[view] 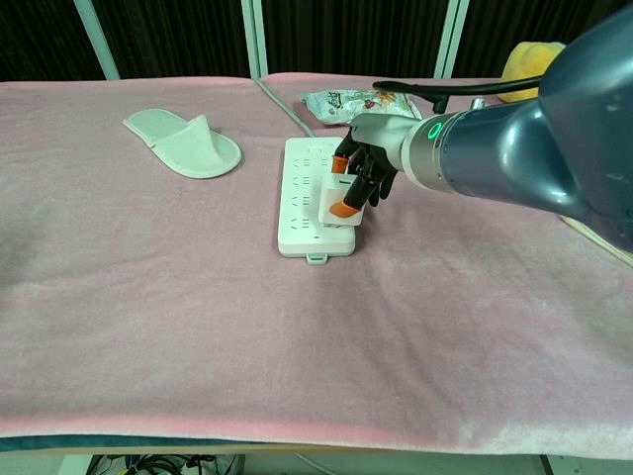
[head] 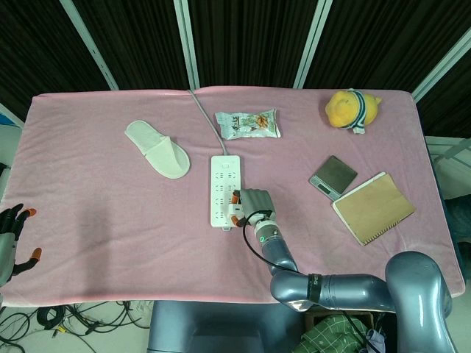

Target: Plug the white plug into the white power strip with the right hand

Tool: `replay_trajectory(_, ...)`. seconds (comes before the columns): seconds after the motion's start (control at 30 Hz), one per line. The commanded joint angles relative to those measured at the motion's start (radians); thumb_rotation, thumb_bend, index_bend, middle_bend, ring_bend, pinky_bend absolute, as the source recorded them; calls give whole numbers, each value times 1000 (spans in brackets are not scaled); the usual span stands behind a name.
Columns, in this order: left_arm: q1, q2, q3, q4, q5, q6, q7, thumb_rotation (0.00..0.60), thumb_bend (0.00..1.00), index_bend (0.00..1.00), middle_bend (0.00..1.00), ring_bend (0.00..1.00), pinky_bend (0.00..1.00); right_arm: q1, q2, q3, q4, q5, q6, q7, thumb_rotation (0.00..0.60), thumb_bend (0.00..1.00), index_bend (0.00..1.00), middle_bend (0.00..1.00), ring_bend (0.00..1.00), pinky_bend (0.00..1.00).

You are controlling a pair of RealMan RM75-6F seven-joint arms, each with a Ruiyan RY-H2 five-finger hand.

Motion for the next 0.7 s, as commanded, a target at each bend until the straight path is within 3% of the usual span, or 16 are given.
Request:
replay_trajectory(0.03,0,0,0,0,0,0,-1,600,333,133,27,0,0,0,-3,-2,4,0,-4,-1,600,317,701,589,569,361)
replay_trajectory(0.7,-3,5,1,-6,-10,-8,3,600,333,132,27,0,0,40,-61,-52,55,-81,24,-93,600,338,813,648,604,376)
